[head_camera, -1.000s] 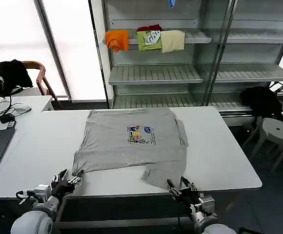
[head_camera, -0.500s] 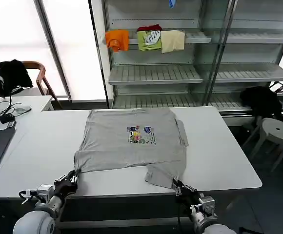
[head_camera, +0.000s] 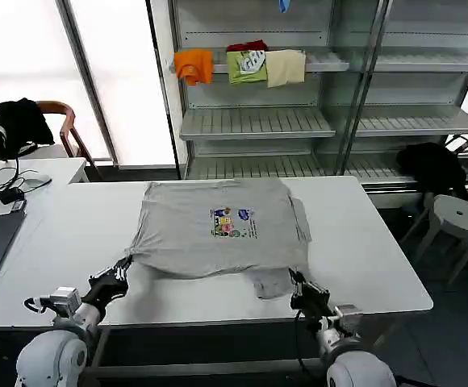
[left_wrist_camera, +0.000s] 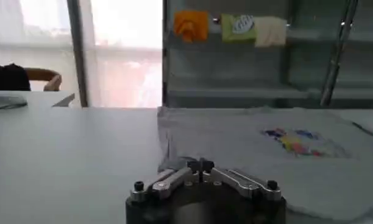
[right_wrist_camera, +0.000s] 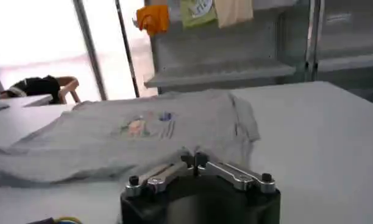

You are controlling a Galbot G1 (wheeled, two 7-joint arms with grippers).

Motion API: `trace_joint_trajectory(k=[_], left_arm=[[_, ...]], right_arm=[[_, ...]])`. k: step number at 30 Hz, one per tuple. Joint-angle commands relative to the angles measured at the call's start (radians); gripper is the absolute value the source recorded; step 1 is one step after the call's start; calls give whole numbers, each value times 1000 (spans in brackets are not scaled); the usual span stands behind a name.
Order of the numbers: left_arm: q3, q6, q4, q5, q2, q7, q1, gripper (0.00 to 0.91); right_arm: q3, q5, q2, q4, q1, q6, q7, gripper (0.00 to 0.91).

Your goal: Fold and organize the clothes.

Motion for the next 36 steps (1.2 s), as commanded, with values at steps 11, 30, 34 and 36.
trace_joint_trajectory(k=[11,30,34,36], left_arm=[[33,22,319,3,-63,-12,-357,10],[42,1,489,105,-69,15,-423,806],[48,-16,488,116,-69,16,-421,907],[48,-20,482,115,-69,16,-420,907]], right_arm=[[13,40,70,-498,511,20,10,0],[19,-112,109,-782,610,102,-57,907],[23,-129,109,-802,614,149,-56,907],[24,-127,109,-808,620,175,-53,907]])
